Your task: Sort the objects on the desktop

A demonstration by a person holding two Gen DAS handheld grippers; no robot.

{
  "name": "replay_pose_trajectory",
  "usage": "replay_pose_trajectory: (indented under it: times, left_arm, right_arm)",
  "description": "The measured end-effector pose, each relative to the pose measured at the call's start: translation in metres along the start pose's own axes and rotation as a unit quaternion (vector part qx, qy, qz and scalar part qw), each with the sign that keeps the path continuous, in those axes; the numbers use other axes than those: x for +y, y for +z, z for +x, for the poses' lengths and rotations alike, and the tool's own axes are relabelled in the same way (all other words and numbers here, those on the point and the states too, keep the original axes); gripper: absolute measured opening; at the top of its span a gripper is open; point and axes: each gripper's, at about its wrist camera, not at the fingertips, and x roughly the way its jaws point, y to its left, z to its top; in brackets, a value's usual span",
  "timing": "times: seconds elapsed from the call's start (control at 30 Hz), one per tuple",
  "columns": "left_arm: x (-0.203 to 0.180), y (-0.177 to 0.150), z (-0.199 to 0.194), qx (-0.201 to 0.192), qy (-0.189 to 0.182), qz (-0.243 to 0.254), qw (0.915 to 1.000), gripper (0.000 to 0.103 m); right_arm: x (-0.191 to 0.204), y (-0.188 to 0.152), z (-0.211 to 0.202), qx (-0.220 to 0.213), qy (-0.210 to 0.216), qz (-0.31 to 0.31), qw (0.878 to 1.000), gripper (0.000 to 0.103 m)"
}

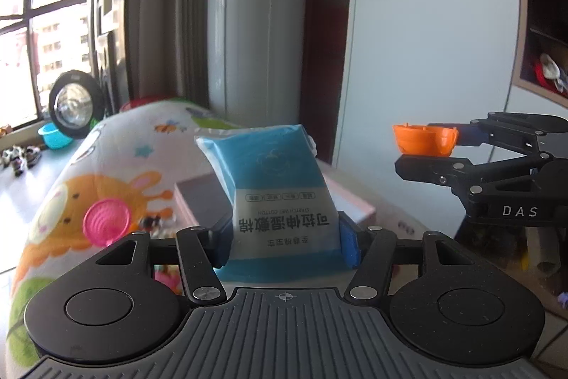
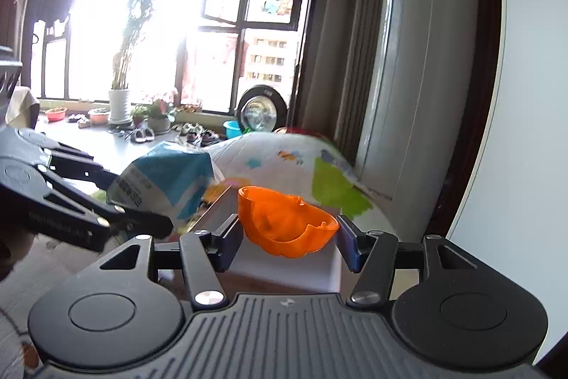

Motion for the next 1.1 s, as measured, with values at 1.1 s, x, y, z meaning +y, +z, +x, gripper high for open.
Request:
replay_pose_trajectory:
  times: [1.1]
  left_arm:
    - [0.097,-0.146,-0.005,0.103,0.101,-0.072,0.9869,0.103]
  right_arm:
    - [0.148,0.064,0.244,0.222,0.117,0.005,0.968,0.053]
